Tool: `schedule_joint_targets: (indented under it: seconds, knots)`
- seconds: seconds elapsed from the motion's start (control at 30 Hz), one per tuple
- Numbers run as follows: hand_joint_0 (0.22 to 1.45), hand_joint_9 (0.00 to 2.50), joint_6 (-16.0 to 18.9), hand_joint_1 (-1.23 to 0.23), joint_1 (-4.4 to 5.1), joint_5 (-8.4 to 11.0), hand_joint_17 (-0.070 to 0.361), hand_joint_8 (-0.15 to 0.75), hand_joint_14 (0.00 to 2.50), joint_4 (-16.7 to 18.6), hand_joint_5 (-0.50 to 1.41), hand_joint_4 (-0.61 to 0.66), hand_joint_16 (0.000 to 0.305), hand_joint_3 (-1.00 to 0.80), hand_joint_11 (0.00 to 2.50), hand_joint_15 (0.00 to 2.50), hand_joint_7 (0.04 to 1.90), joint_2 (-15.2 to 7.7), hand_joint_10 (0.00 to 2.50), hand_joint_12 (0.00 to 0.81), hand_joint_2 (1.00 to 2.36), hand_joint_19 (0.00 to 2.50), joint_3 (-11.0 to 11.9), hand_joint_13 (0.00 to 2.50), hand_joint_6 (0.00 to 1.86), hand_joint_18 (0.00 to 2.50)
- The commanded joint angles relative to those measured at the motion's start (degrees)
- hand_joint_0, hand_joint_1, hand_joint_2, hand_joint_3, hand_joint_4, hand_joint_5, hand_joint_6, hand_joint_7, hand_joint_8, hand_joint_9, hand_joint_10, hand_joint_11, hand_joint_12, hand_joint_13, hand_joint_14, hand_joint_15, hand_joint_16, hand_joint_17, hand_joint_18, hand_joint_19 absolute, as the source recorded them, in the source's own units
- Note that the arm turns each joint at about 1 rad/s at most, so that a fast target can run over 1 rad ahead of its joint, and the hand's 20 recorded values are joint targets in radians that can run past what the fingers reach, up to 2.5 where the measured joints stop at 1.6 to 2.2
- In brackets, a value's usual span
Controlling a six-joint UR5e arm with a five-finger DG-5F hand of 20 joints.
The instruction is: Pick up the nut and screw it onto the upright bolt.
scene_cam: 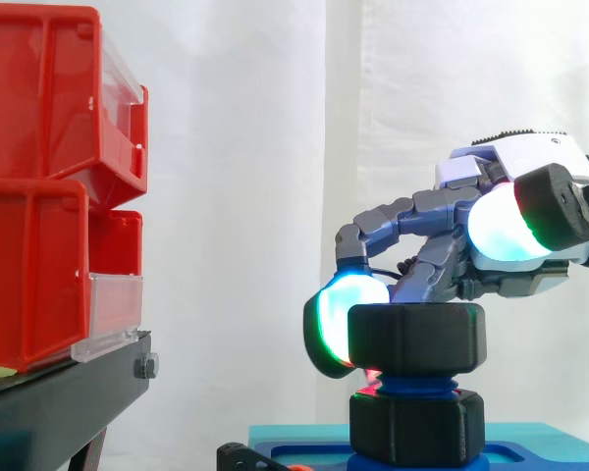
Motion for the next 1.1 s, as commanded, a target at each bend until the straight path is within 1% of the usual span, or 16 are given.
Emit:
schedule_joint_targets:
  seconds: [0.0, 0.13, 0.17, 0.23, 0.27, 0.33, 0.4, 0.53, 0.6, 0.63, 0.67, 0.7, 0.77, 0.8, 0.93, 1.07]
  knots:
    - [0.47, 1.02, -0.30, -0.48, -0.84, -0.62, 0.083, 0.281, 0.00, -0.69, 0.04, 0.18, 0.037, -0.50, 0.00, 0.00, 1.26, 0.02, 0.00, 0.334, 1.00, 0.00, 0.57, 0.62, 0.50, 0.30]
    - [0.49, 1.21, -0.39, -0.49, -1.28, -1.06, 0.075, 0.253, 0.00, -1.30, 0.06, 0.14, 0.033, -0.50, 0.00, 0.00, 1.29, 0.02, 0.00, 0.309, 1.00, 0.00, 1.01, 0.74, 0.50, 0.40]
    - [0.49, 1.23, -0.57, -0.49, -1.54, -1.24, 0.074, 0.245, 0.00, -1.57, 0.07, 0.13, 0.033, -0.50, 0.00, 0.00, 1.29, 0.02, 0.00, 0.307, 1.00, 0.00, 1.27, 0.76, 0.50, 0.41]
    - [0.49, 1.35, -0.74, -0.50, -1.72, -1.50, 0.069, 0.220, 0.00, -2.09, 0.08, 0.10, 0.031, -0.50, 0.00, 0.00, 1.29, 0.02, 0.00, 0.293, 1.00, 0.00, 1.63, 0.83, 0.50, 0.48]
    - [0.49, 1.35, -0.74, -0.50, -1.72, -1.50, 0.069, 0.221, 0.00, -2.27, 0.08, 0.09, 0.030, -0.50, 0.00, 0.00, 1.29, 0.02, 0.00, 0.292, 1.00, 0.00, 1.71, 0.83, 0.50, 0.48]
    - [0.50, 1.50, -0.83, -0.51, -1.80, -1.59, 0.060, 0.162, 0.00, -2.53, 0.10, 0.09, 0.027, -0.50, 0.00, 0.00, 1.30, 0.02, 0.00, 0.261, 1.00, 0.00, 1.80, 0.94, 0.50, 0.59]
    - [0.51, 1.60, -1.01, -0.51, -2.07, -1.59, 0.057, 0.129, 0.00, -2.89, 0.11, 0.08, 0.025, -0.50, 0.00, 0.00, 1.32, 0.11, 0.00, 0.245, 1.00, 0.04, 1.80, 0.99, 0.50, 0.65]
    - [0.50, 1.72, -1.01, -0.51, -2.33, -1.68, 0.052, 0.126, 0.00, -3.06, 0.11, 0.08, 0.023, -0.50, 0.01, 0.00, 1.35, 0.11, 0.00, 0.221, 1.00, 0.08, 2.24, 1.07, 0.50, 0.77]
    - [0.49, 1.67, -1.01, -0.50, -2.51, -1.94, 0.056, 0.142, 0.00, -3.85, 0.09, 0.09, 0.025, -0.50, 0.01, 0.00, 1.31, 0.02, 0.00, 0.234, 1.00, 0.07, 3.12, 1.05, 0.50, 0.74]
    - [0.49, 1.59, -1.01, -0.49, -2.51, -1.94, 0.061, 0.181, 0.00, -4.03, 0.07, 0.11, 0.027, -0.50, 0.02, 0.00, 1.25, 0.02, 0.00, 0.248, 1.00, 0.05, 3.47, 1.02, 0.50, 0.69]
    - [0.48, 1.55, -1.09, -0.49, -2.59, -2.03, 0.064, 0.195, 0.00, -4.20, 0.06, 0.13, 0.028, -0.50, 0.02, 0.00, 1.22, 0.02, 0.00, 0.256, 1.00, 0.05, 3.74, 0.99, 0.50, 0.65]
    - [0.48, 1.44, -1.09, -0.48, -2.59, -2.12, 0.070, 0.239, 0.00, -4.64, 0.02, 0.20, 0.031, -0.50, 0.03, 0.01, 1.11, 0.02, 0.00, 0.288, 1.00, 0.05, 4.35, 0.93, 0.50, 0.60]
    - [0.47, 1.33, -1.18, -0.47, -2.77, -2.29, 0.081, 0.261, 0.00, -5.43, -0.02, 0.24, 0.036, -0.50, 0.03, 0.02, 1.01, 0.02, 0.00, 0.314, 1.00, 0.08, 5.84, 0.88, 0.50, 0.57]
    - [0.46, 1.29, -1.18, -0.47, -2.77, -2.29, 0.087, 0.271, 0.00, -5.43, -0.05, 0.26, 0.039, -0.50, 0.05, 0.04, 0.93, 0.02, 0.00, 0.329, 1.00, 0.09, 5.84, 0.85, 0.50, 0.59]
    - [0.45, 1.08, -1.53, -0.49, -2.77, -2.47, 0.106, 0.286, 0.00, -6.05, -0.11, 0.21, 0.047, -0.50, 0.00, 0.03, 0.77, 0.02, 0.00, 0.362, 1.00, 0.12, 7.34, 0.71, 0.50, 0.52]
    - [0.44, 0.95, -1.62, -0.50, -2.77, -2.56, 0.114, 0.279, 0.00, -5.70, -0.14, 0.18, 0.050, -0.50, 0.00, 0.01, 0.68, 0.02, 0.00, 0.367, 1.00, 0.13, 7.51, 0.63, 0.50, 0.44]
